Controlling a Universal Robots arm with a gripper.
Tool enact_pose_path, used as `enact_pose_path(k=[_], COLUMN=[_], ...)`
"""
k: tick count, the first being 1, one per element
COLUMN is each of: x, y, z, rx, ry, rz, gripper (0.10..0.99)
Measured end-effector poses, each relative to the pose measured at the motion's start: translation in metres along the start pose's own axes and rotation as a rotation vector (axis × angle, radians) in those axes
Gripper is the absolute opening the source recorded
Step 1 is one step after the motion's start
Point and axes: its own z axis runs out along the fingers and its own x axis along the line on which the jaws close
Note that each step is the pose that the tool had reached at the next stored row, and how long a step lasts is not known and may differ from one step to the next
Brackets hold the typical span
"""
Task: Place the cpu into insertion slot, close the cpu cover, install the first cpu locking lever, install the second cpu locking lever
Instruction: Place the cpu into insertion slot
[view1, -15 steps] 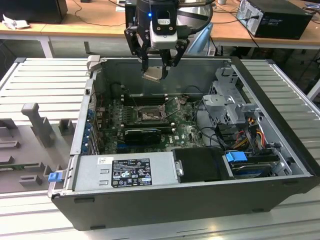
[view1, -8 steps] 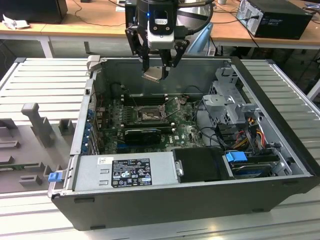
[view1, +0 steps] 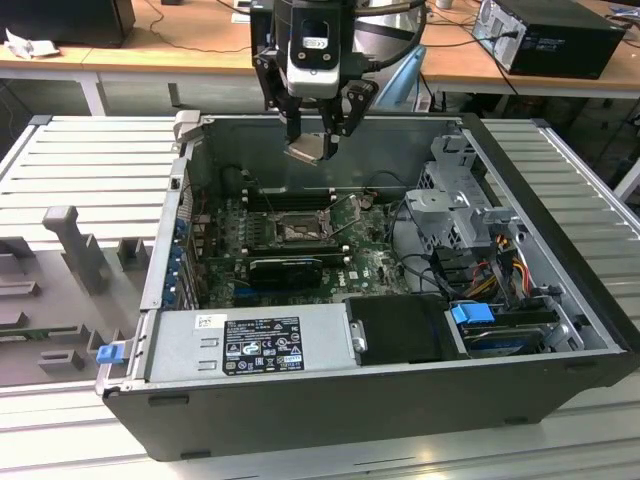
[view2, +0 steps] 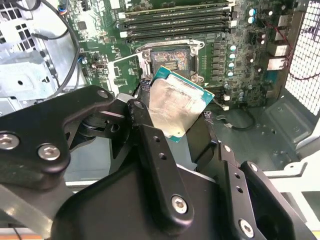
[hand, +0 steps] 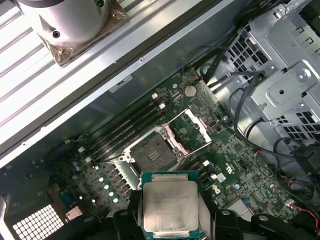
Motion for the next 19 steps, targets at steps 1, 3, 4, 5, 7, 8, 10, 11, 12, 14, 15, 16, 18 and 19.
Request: enact_pose_path(k=[1, 3, 4, 5, 7, 8, 10, 11, 12, 14, 15, 16, 18, 19], x=[0.0000, 0.0000, 0.0000, 0.0000, 0.0000, 0.0000, 0.0000, 0.0000, 0.0000, 0.0000, 0.0000, 0.0000, 0.0000, 0.0000], y=[0.0000, 0.0000, 0.0000, 0.0000, 0.0000, 0.0000, 0.0000, 0.0000, 0.0000, 0.0000, 0.0000, 0.0000, 0.0000, 0.0000], z=[0.0000, 0.0000, 0.0000, 0.0000, 0.0000, 0.0000, 0.0000, 0.0000, 0.0000, 0.0000, 0.0000, 0.0000, 0.0000, 0.0000], rx=[0.000, -0.001, -0.001, -0.001, -0.001, -0.002, -0.002, -0.002, -0.002, -0.003, -0.003, -0.004, -0.004, -0.004], ry=[-0.0007, -0.0024, -0.0033, -0.0041, -0.0058, -0.0066, -0.0084, -0.0097, -0.0107, -0.0143, -0.0153, -0.0161, -0.0182, -0.0191], rz=[0.008, 0.027, 0.037, 0.046, 0.065, 0.074, 0.094, 0.108, 0.119, 0.159, 0.171, 0.180, 0.204, 0.213], gripper=[0.533, 0.533, 0.533, 0.533, 0.533, 0.533, 0.533, 0.533, 0.533, 0.533, 0.533, 0.533, 0.533, 0.533])
